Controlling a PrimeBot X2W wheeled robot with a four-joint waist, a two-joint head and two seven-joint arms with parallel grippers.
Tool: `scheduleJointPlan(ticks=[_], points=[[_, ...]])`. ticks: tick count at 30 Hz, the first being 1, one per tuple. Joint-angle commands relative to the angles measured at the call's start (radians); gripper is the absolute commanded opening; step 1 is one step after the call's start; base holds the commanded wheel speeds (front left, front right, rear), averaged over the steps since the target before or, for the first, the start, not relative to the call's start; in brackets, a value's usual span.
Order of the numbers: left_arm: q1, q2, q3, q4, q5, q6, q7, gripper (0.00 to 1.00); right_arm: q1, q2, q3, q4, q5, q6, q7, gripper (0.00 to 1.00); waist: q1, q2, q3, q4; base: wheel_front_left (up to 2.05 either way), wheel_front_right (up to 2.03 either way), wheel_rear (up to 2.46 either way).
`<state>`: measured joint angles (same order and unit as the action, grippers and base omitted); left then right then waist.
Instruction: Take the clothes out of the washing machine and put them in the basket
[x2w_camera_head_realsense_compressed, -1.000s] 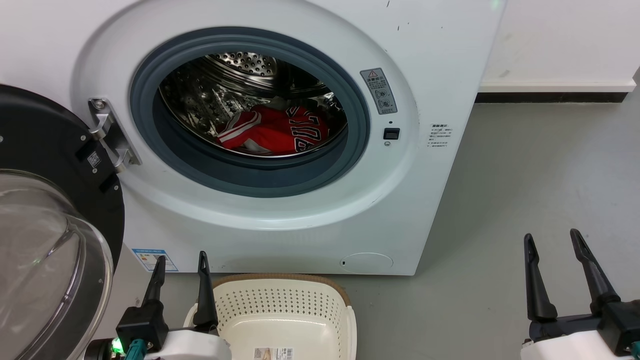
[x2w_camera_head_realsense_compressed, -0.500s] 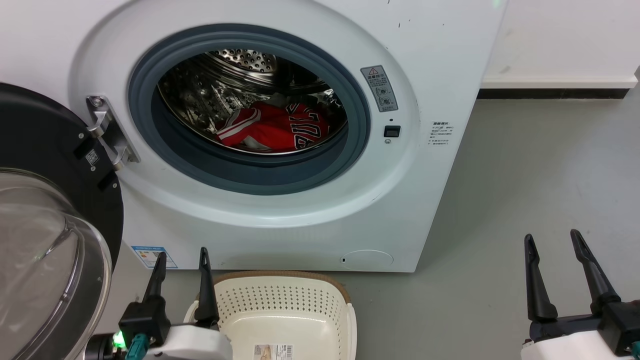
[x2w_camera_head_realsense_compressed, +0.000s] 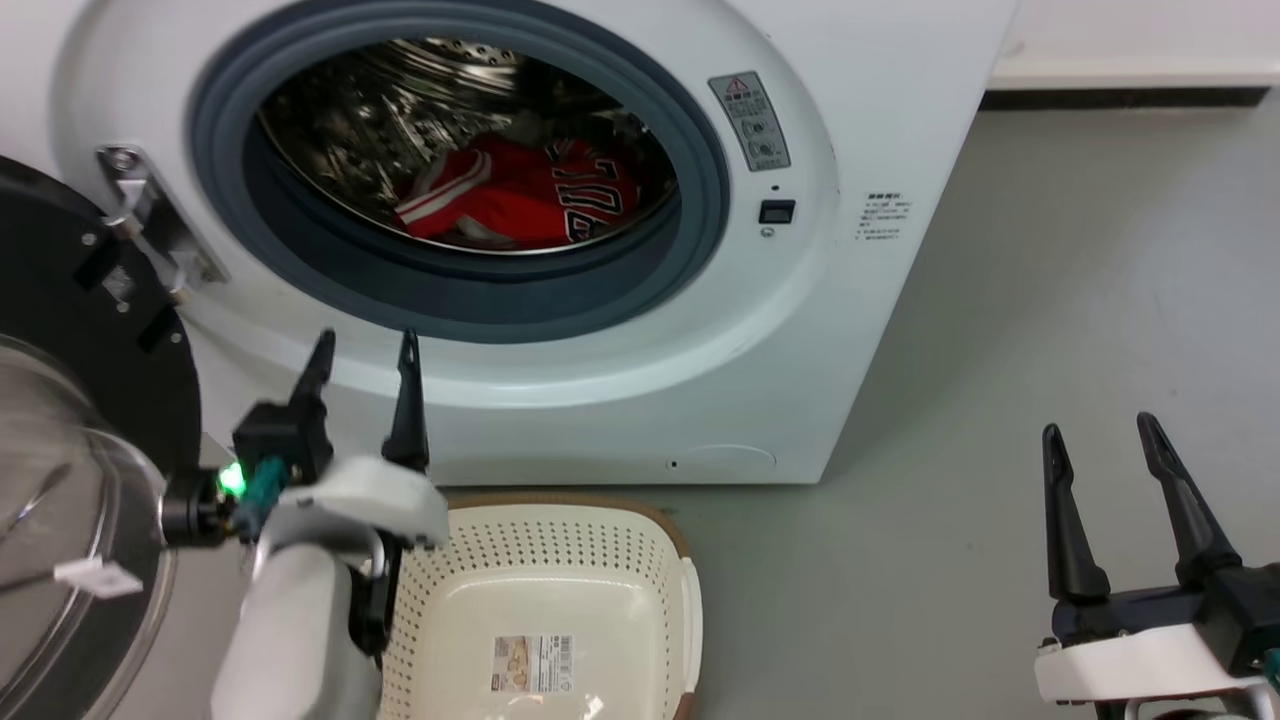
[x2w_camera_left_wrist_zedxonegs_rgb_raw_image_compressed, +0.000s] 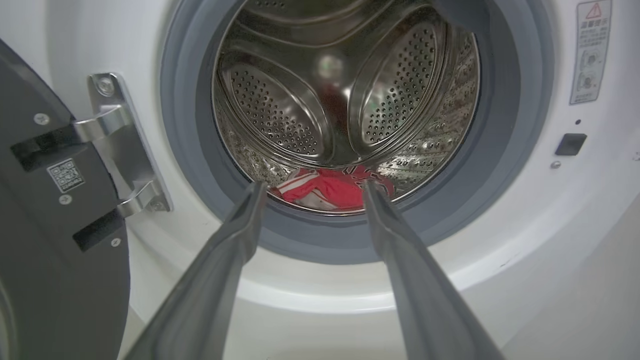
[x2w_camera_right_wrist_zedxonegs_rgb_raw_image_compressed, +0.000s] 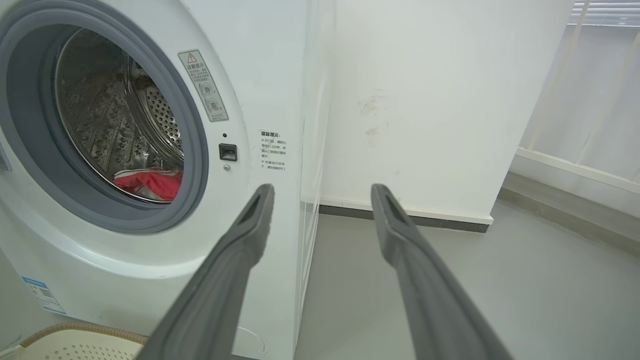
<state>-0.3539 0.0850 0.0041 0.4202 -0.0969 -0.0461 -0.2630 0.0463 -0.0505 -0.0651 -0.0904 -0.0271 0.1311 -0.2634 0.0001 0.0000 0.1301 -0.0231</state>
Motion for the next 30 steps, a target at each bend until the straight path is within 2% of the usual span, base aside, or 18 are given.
scheduleJointPlan(ticks=[1,7,13,20,27,30], points=[[-0.05,0.013,-0.002,0.036,0.014,-0.006,-0.003,1.0,-0.019,0.001,0.001,-0.006,0.003,-0.001,-0.002,1.0,-0.0001,0.0,0.037,-0.023,0.0,0.0,0.0],[-0.285,0.064,-0.023,0.277,0.039,-0.027,-0.002,1.0,-0.074,0.001,0.003,-0.014,0.014,-0.001,-0.002,1.0,-0.0001,0.0,0.134,-0.07,0.0,0.0,0.0],[-0.51,0.114,-0.048,0.449,0.062,-0.037,0.038,1.0,-0.127,0.001,0.002,-0.023,0.03,-0.001,-0.002,1.0,-0.0001,0.0,0.245,-0.116,0.0,0.0,0.0],[-0.744,0.189,-0.074,0.573,0.085,-0.049,0.114,1.0,-0.19,0.001,0.009,-0.036,0.057,-0.001,-0.002,1.0,-0.0001,0.0,0.364,-0.168,0.0,0.0,0.0],[-0.948,0.271,-0.096,0.674,0.084,-0.07,0.255,1.0,-0.248,0.002,0.013,-0.054,0.087,-0.001,-0.002,1.0,-0.0001,0.0,0.48,-0.219,0.0,0.0,0.0],[-1.019,0.288,-0.11,0.701,0.077,-0.077,0.303,1.0,-0.264,0.001,0.016,-0.058,0.103,-0.001,-0.002,1.0,-0.0001,0.0,0.525,-0.234,0.0,0.0,0.0]])
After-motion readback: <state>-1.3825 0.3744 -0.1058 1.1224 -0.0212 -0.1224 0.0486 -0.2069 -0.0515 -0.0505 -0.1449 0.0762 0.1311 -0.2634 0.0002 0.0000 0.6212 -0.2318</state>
